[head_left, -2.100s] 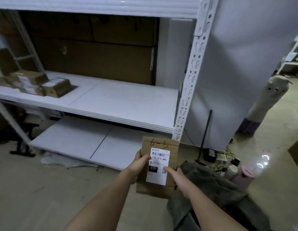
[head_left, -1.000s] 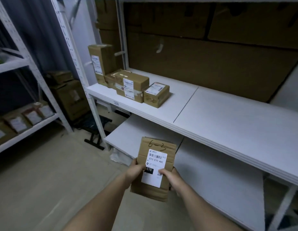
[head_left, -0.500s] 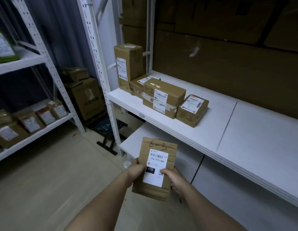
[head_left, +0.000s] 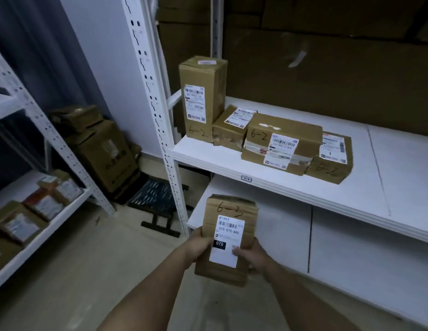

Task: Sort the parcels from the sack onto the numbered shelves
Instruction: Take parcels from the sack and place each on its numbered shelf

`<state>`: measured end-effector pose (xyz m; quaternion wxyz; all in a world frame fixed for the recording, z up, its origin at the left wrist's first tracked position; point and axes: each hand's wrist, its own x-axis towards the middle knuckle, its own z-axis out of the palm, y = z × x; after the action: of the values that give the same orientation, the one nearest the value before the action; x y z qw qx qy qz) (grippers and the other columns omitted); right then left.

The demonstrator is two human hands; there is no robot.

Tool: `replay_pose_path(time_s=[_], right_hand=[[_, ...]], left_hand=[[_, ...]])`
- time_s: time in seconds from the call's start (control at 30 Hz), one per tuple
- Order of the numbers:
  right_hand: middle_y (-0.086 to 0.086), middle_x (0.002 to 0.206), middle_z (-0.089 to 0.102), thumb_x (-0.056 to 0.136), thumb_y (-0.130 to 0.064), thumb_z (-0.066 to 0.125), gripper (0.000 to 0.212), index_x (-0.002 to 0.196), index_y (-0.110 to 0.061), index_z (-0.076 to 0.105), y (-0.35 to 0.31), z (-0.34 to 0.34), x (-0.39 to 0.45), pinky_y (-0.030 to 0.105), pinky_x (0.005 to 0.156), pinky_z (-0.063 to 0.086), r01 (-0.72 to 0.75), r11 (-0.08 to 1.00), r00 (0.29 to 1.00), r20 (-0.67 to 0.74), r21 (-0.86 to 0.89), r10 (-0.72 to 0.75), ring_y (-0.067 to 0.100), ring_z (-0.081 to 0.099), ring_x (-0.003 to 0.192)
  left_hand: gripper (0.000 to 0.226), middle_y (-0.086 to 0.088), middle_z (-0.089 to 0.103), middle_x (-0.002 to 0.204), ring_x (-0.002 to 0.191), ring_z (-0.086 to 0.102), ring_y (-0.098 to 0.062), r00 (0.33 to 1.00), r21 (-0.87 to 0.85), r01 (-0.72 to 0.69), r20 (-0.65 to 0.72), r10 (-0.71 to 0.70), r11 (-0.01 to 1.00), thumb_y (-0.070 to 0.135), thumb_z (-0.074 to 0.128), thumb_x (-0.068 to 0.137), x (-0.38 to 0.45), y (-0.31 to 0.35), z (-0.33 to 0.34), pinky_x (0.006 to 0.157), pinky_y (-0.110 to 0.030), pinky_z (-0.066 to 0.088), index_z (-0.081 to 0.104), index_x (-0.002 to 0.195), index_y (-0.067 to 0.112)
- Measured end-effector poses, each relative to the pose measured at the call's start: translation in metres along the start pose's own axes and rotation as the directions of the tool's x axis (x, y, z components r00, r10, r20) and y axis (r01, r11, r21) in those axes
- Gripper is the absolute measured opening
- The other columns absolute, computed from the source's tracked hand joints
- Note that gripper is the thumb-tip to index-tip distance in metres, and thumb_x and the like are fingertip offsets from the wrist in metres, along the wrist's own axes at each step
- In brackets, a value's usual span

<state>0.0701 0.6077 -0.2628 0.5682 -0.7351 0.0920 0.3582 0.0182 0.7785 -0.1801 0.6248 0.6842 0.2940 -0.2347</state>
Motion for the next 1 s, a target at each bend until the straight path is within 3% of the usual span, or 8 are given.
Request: replay_pose_path(time_s=[0.1, 0.17, 0.23, 0.37, 0.5, 0.67, 0.8, 1.0], right_hand=[[0.006, 0.131, 0.059, 0.08, -0.012, 0.075, 0.07, 0.137, -0.017, 0.036, -0.002, 0.022, 0.025, 0.042, 0.09, 0.051, -0.035, 0.999, 0.998, -0.049, -0.011, 0.035, 0.027, 0.058, 0.115], [0.007, 0.132, 0.057, 0.078, -0.011, 0.077, 0.075, 0.139, -0.015, 0.033, -0.005, 0.033, 0.041, 0.043, 0.094, 0.05, -0.037, 0.999, 0.997, -0.067, -0.017, 0.036, 0.028, 0.057, 0.118], [0.006, 0.132, 0.057, 0.074, -0.015, 0.08, 0.083, 0.142, -0.015, 0.032, -0.006, 0.042, 0.063, 0.048, 0.097, 0.05, -0.033, 0.998, 0.996, -0.081, -0.046, 0.029, 0.028, 0.057, 0.118], [0.006, 0.132, 0.057, 0.071, -0.017, 0.08, 0.089, 0.144, -0.018, 0.029, -0.005, 0.057, 0.116, 0.049, 0.097, 0.05, -0.039, 0.995, 0.992, -0.123, -0.091, 0.028, 0.027, 0.057, 0.118], [0.008, 0.134, 0.055, 0.077, -0.013, 0.076, 0.086, 0.146, -0.015, 0.025, -0.004, 0.074, 0.167, 0.042, 0.099, 0.049, -0.032, 0.988, 0.985, -0.173, -0.154, 0.005, 0.027, 0.055, 0.12], [0.01, 0.135, 0.055, 0.083, -0.014, 0.072, 0.075, 0.144, -0.009, 0.028, 0.021, 0.094, 0.237, 0.038, 0.099, 0.047, -0.023, 0.973, 0.972, -0.232, -0.228, -0.032, 0.027, 0.054, 0.123], [0.011, 0.133, 0.057, 0.082, -0.014, 0.072, 0.071, 0.141, -0.009, 0.032, 0.054, 0.112, 0.297, 0.039, 0.098, 0.047, 0.017, 0.974, 0.945, -0.314, -0.228, -0.09, 0.028, 0.055, 0.121], [0.01, 0.134, 0.055, 0.082, -0.014, 0.071, 0.072, 0.142, -0.011, 0.031, 0.101, 0.132, 0.37, 0.037, 0.095, 0.046, 0.103, 0.962, 0.882, -0.424, -0.252, -0.206, 0.029, 0.053, 0.122]], left_hand=[[0.062, -0.002, 0.056, 0.114, 0.091, 0.054, -0.014, 0.999, 0.023, 0.022, 0.04, -0.023, 1.0, 0.01, 0.055, 0.09, 0.026, 0.001, -0.029, 0.075, -0.028, 0.045, 0.029, 0.145, 0.022], [0.065, -0.006, 0.057, 0.124, 0.092, 0.054, -0.015, 0.998, 0.021, 0.037, 0.045, -0.038, 0.999, 0.008, 0.056, 0.089, 0.045, 0.0, -0.044, 0.074, -0.027, 0.046, 0.027, 0.147, 0.02], [0.068, -0.008, 0.055, 0.131, 0.098, 0.054, -0.019, 0.998, 0.029, 0.042, 0.047, -0.044, 0.999, 0.009, 0.058, 0.089, 0.069, 0.0, -0.058, 0.084, -0.031, 0.047, 0.025, 0.147, 0.019], [0.069, -0.007, 0.054, 0.134, 0.103, 0.053, -0.019, 0.998, 0.058, 0.037, 0.053, -0.04, 0.998, 0.011, 0.063, 0.087, 0.124, -0.001, -0.08, 0.091, -0.032, 0.046, 0.028, 0.147, 0.018], [0.065, -0.008, 0.049, 0.14, 0.105, 0.048, -0.02, 0.998, 0.088, 0.01, 0.056, -0.015, 0.996, 0.011, 0.057, 0.092, 0.181, -0.006, -0.098, 0.084, -0.028, 0.039, 0.025, 0.148, 0.02], [0.056, -0.011, 0.054, 0.134, 0.107, 0.054, -0.024, 0.999, 0.078, -0.022, 0.036, 0.019, 0.997, 0.003, 0.057, 0.091, 0.257, -0.037, -0.114, 0.087, -0.031, 0.047, 0.037, 0.141, 0.016], [0.065, -0.011, 0.053, 0.136, 0.122, 0.052, -0.028, 0.992, 0.116, -0.122, 0.04, 0.118, 0.986, 0.004, 0.063, 0.088, 0.336, -0.083, -0.124, 0.103, -0.04, 0.044, 0.034, 0.144, 0.017], [0.065, -0.002, 0.052, 0.138, 0.124, 0.049, -0.021, 0.951, 0.136, -0.309, 0.021, 0.309, 0.941, 0.004, 0.057, 0.091, 0.429, -0.144, -0.131, 0.106, -0.04, 0.042, 0.031, 0.146, 0.026]])
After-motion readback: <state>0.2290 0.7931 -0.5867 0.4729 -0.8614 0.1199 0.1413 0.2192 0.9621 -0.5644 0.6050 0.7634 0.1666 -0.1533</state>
